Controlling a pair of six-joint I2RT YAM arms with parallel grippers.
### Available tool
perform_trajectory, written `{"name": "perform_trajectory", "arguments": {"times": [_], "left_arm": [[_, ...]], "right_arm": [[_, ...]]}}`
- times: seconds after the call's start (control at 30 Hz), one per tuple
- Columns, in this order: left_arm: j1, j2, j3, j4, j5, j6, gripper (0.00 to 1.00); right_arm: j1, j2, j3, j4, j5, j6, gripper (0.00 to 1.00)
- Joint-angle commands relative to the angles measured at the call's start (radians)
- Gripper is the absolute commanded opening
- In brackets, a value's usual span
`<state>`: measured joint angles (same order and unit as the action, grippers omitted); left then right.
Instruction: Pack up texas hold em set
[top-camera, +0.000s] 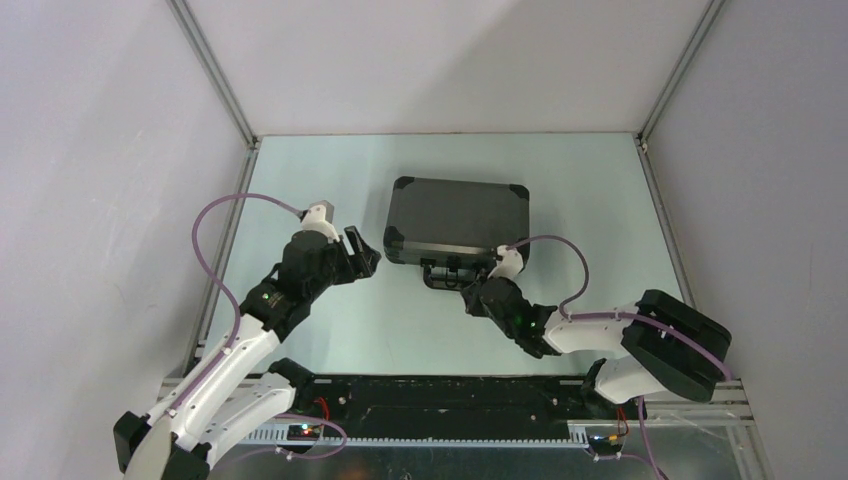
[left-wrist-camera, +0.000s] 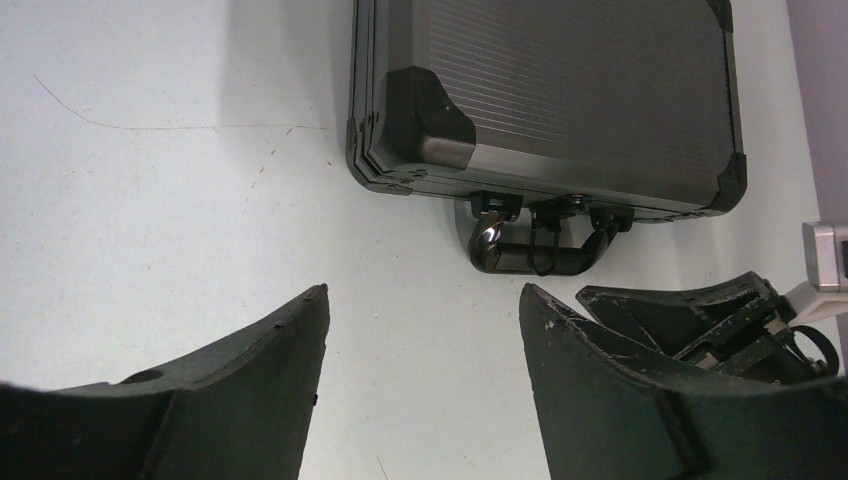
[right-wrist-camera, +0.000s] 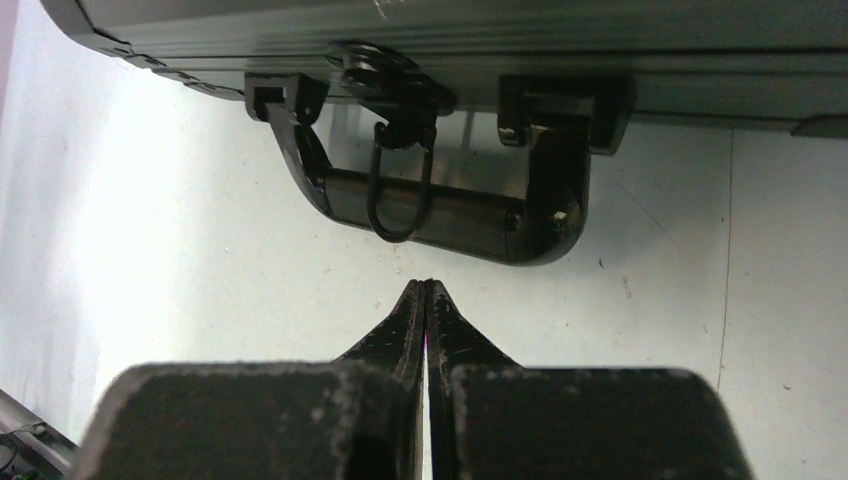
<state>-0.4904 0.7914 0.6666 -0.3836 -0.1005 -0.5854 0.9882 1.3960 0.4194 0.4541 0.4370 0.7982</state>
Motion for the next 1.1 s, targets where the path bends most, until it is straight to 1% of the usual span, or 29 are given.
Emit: {"name": "perform_trajectory", "arguments": {"times": [0.0,0.33,0.53,0.77,1.07], "left_arm": [[-0.005,-0.01,-0.005,0.023,0.002,0.002,0.75],[-0.005,-0.007,-0.004,0.024,0.002,0.002,0.75],[-0.005,-0.007,-0.005,0.023,0.002,0.001,0.75],[-0.005,-0.002,-0.005,0.024,0.002,0.001,0.75],[-0.005,0.001,-0.005,0.023,0.002,0.001,0.75]], "right_arm": [[0.019,0.036,-0.005,0.02,0.045,0.084,0.0],[0.009,0.221,0.024,0.243,0.014,0.055,0.0],[0.0,0.28,0.045,0.341,0.032,0.007,0.0],[-0.005,0.27,0.066,0.354,0.098,-0.051,0.0],[-0.035,0.222,0.068,0.354,0.12,-0.116,0.0]]}}
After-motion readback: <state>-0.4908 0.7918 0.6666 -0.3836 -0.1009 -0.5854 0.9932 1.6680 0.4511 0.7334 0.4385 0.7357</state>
